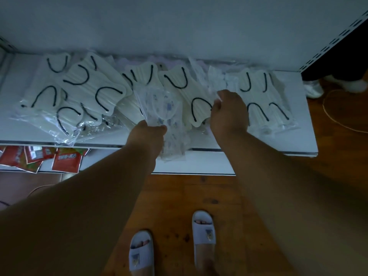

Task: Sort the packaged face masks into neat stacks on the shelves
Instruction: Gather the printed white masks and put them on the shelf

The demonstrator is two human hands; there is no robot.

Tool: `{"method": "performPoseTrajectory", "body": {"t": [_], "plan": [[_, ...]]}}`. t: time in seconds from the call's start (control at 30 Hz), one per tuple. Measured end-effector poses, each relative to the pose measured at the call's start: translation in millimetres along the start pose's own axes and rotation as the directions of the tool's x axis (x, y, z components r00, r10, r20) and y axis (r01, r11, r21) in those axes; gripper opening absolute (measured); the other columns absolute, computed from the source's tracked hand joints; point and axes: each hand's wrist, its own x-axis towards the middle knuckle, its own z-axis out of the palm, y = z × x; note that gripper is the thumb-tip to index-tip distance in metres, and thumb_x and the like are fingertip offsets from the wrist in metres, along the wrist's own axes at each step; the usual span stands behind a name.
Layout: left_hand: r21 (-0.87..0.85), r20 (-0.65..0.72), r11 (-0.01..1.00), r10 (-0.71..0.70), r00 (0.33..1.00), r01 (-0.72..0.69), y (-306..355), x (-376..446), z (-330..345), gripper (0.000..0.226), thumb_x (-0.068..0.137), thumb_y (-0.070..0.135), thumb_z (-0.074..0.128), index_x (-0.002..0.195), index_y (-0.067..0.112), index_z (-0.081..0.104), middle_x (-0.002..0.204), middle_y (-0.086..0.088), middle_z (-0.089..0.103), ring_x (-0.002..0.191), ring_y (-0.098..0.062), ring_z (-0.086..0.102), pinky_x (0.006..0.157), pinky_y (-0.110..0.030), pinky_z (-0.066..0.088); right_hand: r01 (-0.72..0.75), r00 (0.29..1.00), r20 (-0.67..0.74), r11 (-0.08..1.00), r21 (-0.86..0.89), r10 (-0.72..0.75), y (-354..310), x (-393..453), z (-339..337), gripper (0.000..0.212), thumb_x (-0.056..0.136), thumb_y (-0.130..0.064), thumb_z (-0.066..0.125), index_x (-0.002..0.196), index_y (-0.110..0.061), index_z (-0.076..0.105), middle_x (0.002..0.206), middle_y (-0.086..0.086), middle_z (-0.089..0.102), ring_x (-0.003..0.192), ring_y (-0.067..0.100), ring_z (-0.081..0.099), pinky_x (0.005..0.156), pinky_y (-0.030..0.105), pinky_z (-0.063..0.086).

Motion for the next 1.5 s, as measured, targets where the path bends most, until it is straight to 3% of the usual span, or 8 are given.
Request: {"method": "performPoseTrajectory", "body": {"t": [0.17,0.3,0.53,0.8,1.1,1.2,1.3,1.5], "plan": [[-0.088,0.042,0.996,-0.025,0.999,0.029,8.9,-19.4,6.7,0.045,0.1,0.043,0.052,0.135,0.015,0.053,0.122,-0.007,0.063,0.111,-0.031,0.063,0.096,-0.044,0.053,0.185,0.964,0.138,0.944,0.272,-0.229,-25.3,-54.9,-2.5,0.031,0.098,-0.022,0.048,0.121,-0.012,0.065,0.11,0.007,0.069,0.1,0.022,0.064,0.085,0.029,0.05],[-0.437,0.428,0.862,-0.053,0.902,0.258,13.5,-40.3,4.8,0.083,0.09,0.075,0.034,0.144,0.012,0.046,0.142,-0.015,0.054,0.13,-0.033,0.053,0.107,-0.051,0.044,0.218,0.924,0.21,0.892,0.396,-0.319,-26.7,-88.7,-5.7,0.047,0.092,-0.035,0.035,0.116,-0.01,0.067,0.113,0.006,0.068,0.107,0.022,0.058,0.092,0.045,0.051],[-0.341,0.177,0.931,-0.069,0.982,0.127,-5.4,-61.0,-8.3,0.022,0.095,0.01,0.062,0.116,0.014,0.063,0.111,-0.013,0.071,0.096,-0.033,0.071,0.082,-0.046,0.06,-0.088,0.933,0.337,0.829,0.552,-0.126,-26.1,-111.0,-33.4,0.036,0.099,-0.005,0.045,0.128,-0.026,0.051,0.125,-0.012,0.063,0.103,0.007,0.061,0.088,0.028,0.05],[-0.298,0.279,0.933,-0.12,0.953,0.205,-13.5,-126.3,-57.4,0.021,0.089,0.008,0.063,0.11,0.007,0.066,0.093,-0.018,0.076,0.087,-0.039,0.073,0.085,-0.055,0.058,-0.145,0.941,0.336,0.843,0.518,-0.045,-41.7,-155.6,-88.8,0.058,0.086,-0.013,0.074,0.128,-0.04,0.046,0.152,-0.012,0.024,0.115,-0.003,0.051,0.075,0.012,0.052],[-0.319,0.397,0.916,-0.106,0.912,0.245,-16.6,-230.9,-126.2,0.026,0.089,0.004,0.056,0.114,0.006,0.065,0.089,-0.009,0.076,0.076,-0.03,0.073,0.054,-0.032,0.057,-0.287,0.953,0.241,0.81,0.511,0.186,-95.7,-238.5,-158.3,0.015,0.089,-0.03,0.069,0.102,-0.037,0.067,0.125,-0.011,0.054,0.117,0.008,0.054,0.1,0.034,0.049],[-0.314,0.424,0.921,-0.081,0.902,0.231,-10.8,-266.1,-157.9,0.039,0.081,0.007,0.062,0.12,0.007,0.065,0.113,-0.018,0.072,0.107,-0.042,0.067,0.095,-0.055,0.053,-0.577,0.813,0.474,0.581,0.575,0.339,-123.5,-259.8,-195.1,0.058,0.086,-0.027,0.075,0.136,-0.04,0.047,0.129,-0.006,0.054,0.111,0.014,0.059,0.095,0.044,0.053],[-0.275,0.431,0.946,-0.038,0.901,0.171,-0.8,-296.5,-188.3,0.037,0.085,0.009,0.063,0.121,0.004,0.065,0.108,-0.016,0.074,0.098,-0.038,0.071,0.092,-0.054,0.055,-0.763,0.639,0.713,0.121,0.635,0.287,-142.5,-271.8,-235.4,0.057,0.082,-0.015,0.077,0.134,-0.01,0.054,0.116,0.013,0.071,0.099,0.029,0.071,0.084,0.048,0.059],[-0.29,0.547,0.953,0.086,0.833,0.093,20.6,-347.9,-227.9,0.038,0.071,0.02,0.063,0.104,0.004,0.07,0.098,-0.016,0.074,0.087,-0.033,0.071,0.086,-0.046,0.053,-0.705,0.708,0.697,0.056,0.707,0.117,-163.6,-292.3,-300.8,0.033,0.082,-0.013,0.069,0.114,-0.006,0.069,0.112,0.015,0.073,0.101,0.032,0.071,0.088,0.05,0.057]]}}
